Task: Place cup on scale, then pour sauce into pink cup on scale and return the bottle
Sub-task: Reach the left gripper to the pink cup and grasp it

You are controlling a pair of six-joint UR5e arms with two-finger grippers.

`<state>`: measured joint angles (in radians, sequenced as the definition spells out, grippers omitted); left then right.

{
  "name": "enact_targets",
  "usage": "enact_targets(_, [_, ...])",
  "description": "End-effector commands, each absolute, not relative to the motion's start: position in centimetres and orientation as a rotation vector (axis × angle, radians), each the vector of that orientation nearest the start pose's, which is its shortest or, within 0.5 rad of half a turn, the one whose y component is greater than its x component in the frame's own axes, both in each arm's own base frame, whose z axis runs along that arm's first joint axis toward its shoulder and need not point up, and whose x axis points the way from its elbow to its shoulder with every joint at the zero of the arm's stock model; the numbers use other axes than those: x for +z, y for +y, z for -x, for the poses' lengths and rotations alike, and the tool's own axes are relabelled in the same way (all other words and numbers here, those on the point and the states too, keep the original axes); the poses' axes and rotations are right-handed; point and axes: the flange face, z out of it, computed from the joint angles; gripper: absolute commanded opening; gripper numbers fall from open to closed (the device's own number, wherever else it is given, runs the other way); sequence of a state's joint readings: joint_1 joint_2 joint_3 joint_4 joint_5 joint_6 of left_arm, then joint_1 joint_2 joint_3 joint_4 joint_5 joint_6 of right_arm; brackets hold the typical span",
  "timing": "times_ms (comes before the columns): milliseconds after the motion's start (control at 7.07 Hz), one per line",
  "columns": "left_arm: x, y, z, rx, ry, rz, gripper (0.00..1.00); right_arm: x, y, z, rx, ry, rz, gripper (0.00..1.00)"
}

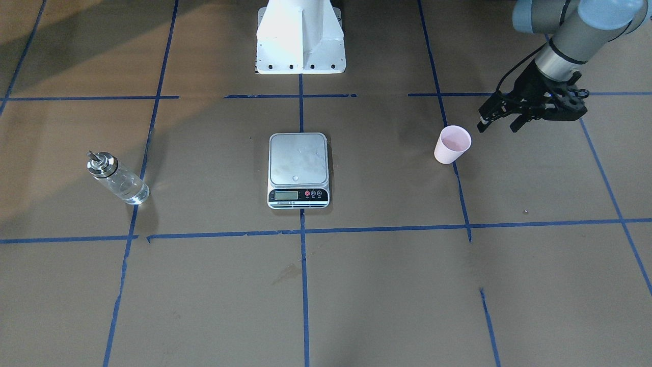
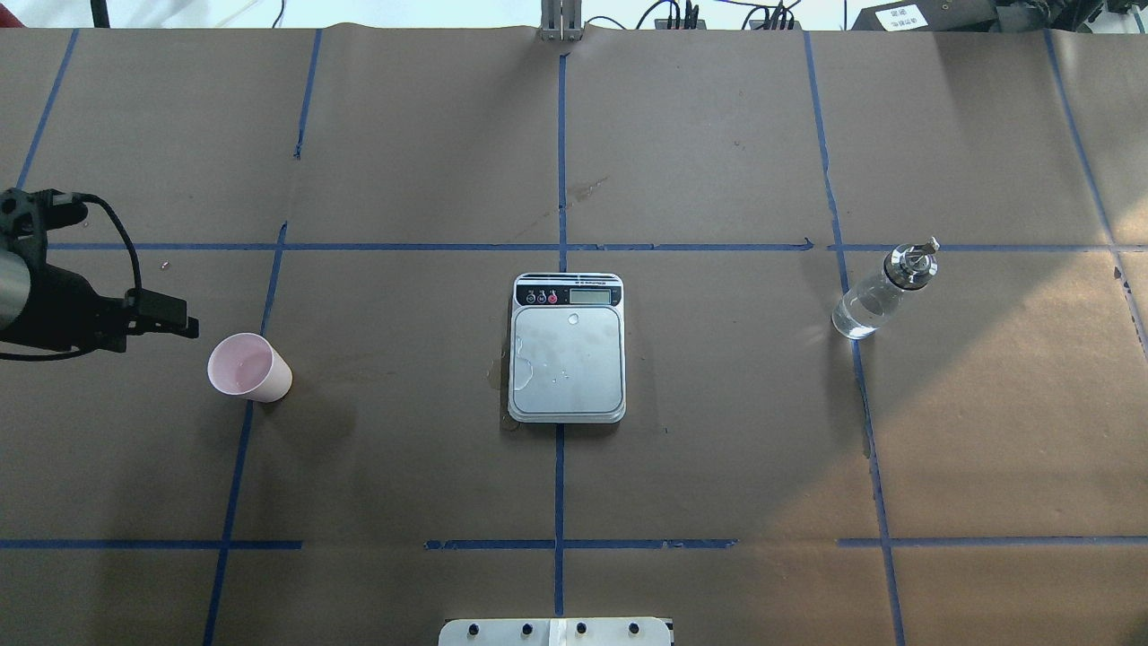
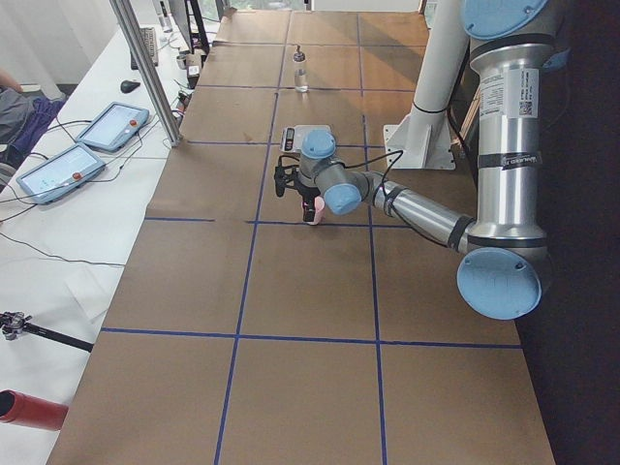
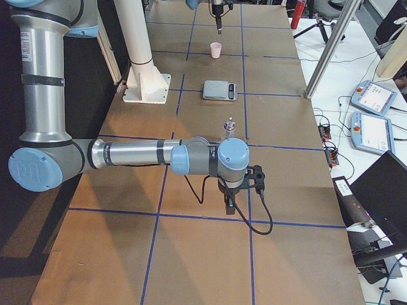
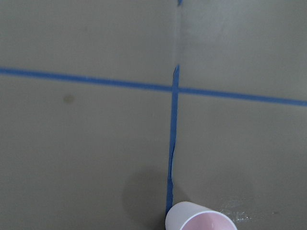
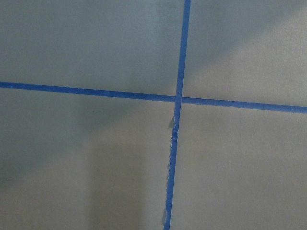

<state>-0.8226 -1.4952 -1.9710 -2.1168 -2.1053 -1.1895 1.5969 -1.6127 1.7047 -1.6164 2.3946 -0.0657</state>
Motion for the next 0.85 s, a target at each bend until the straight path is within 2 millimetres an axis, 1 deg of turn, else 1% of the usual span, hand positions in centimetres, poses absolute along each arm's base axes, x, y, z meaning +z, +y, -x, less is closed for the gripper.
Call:
enact_targets(0, [45.9, -39.5, -29.2, -0.159, 0.958, -0.029, 0.98, 61.1, -47.5, -7.2, -0.056, -0.824, -0.086, 1.00])
enact_targets(141, [45.9, -39.7, -30.2, -0.150, 0.958, -0.024, 0.98, 61.1, -47.5, -7.2, -0.057, -0.824, -0.087, 1.00])
enact_targets(283, [46.4, -39.7, -30.4, -0.147, 0.951, -0.019, 0.97, 61.0, -47.6, -7.2, -0.057, -0.824, -0.087, 1.00])
enact_targets(424, [46.2, -39.9, -30.6, -0.144, 0.954, -0.022, 0.94, 61.0, -47.7, -7.2, -0.057, -0.825, -0.087, 1.00])
enact_targets(565, [46.5, -40.0, -30.9, -0.143, 0.949, -0.017, 0.87, 61.1, -47.7, -7.2, -0.056, -0.825, -0.086, 1.00])
enact_targets(707, [46.4, -39.7, -31.4, -0.133, 0.950, -0.013, 0.70, 60.9, -47.7, -7.2, -0.058, -0.825, -0.089, 1.00])
